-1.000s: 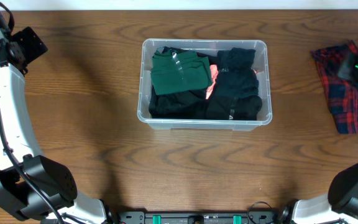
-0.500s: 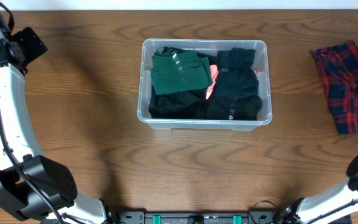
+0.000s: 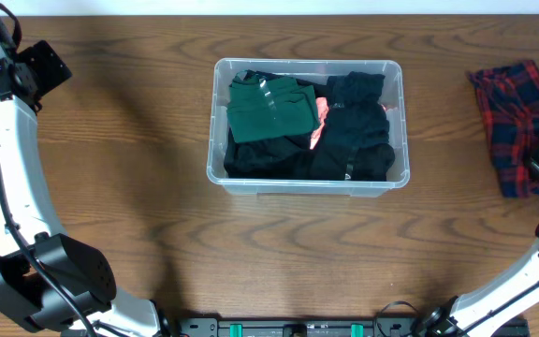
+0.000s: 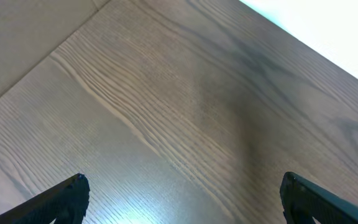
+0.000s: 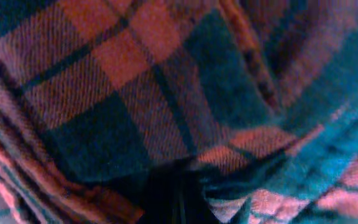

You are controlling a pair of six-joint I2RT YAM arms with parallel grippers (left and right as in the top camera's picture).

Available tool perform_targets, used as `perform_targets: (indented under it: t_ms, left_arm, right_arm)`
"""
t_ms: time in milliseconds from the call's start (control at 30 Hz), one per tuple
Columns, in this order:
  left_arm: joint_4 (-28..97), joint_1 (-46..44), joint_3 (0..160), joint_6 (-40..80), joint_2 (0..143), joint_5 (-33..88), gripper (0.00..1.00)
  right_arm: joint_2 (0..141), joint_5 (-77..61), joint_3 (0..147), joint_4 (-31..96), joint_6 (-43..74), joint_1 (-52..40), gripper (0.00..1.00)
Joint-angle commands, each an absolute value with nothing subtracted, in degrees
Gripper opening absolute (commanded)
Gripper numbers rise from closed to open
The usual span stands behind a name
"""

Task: Pack container
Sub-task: 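Move the right gripper right to the red plaid shirt, then lower the right gripper and grasp the red plaid shirt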

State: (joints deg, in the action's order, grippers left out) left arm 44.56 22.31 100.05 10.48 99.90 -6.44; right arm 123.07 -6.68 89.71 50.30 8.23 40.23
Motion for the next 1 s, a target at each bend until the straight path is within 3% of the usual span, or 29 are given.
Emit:
perform_targets:
  t_ms: [0, 533, 967]
  left_arm:
    - [44.58, 22.48, 100.20, 10.31, 99.70, -7.14, 0.98]
    - [44.58, 22.48, 100.20, 10.31, 99.70, -7.14, 0.98]
    - [44.58, 22.50, 100.20, 10.31, 99.70, -7.14, 0.98]
  right_arm:
    - [127.63, -14.41, 88.14, 52.75, 9.82, 36.42, 0.01]
    - [127.48, -14.46, 88.18, 56.62, 9.82, 23.75, 0.01]
    - [113.95, -18.44, 92.40, 58.48, 9.10, 24.29, 0.02]
